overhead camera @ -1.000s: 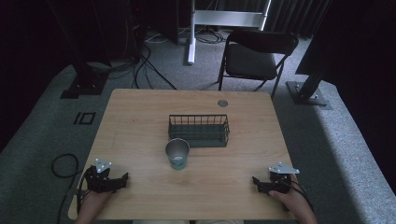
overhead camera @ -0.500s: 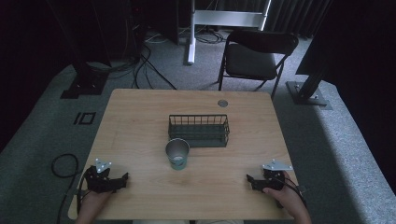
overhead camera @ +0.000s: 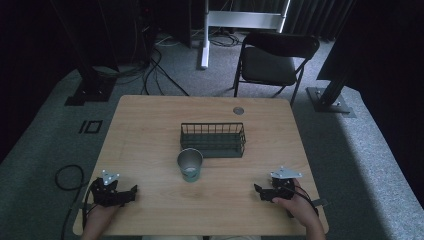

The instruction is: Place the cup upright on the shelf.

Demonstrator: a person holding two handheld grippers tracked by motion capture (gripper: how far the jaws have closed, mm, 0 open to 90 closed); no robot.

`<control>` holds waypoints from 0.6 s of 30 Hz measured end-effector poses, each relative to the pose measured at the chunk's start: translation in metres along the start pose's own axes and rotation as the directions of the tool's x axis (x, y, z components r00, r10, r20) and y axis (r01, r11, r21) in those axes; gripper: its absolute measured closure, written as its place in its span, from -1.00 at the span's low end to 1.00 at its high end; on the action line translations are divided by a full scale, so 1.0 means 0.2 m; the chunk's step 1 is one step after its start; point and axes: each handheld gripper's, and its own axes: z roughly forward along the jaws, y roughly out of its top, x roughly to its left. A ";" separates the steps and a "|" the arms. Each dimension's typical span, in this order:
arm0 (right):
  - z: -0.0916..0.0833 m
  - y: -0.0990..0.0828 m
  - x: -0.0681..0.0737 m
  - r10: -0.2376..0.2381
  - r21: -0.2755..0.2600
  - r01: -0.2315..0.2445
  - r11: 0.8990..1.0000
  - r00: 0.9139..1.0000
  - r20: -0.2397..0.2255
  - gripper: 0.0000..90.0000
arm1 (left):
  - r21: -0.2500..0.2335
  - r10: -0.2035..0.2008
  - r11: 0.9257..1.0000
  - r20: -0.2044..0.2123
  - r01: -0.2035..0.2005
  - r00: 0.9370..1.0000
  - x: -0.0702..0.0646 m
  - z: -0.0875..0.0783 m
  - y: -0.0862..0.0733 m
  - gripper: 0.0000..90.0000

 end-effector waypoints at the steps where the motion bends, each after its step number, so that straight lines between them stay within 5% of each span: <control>1: 0.01 0.01 0.01 -0.003 -0.002 0.003 1.000 1.000 -0.007 -0.69 | 0.000 0.000 1.000 0.000 0.000 1.000 0.00 0.00 0.00 -0.97; 18: 0.11 0.15 0.17 -0.068 -0.030 0.065 0.997 0.993 -0.096 -0.69 | 0.000 0.000 1.000 0.000 0.000 1.000 0.00 0.00 0.00 -0.97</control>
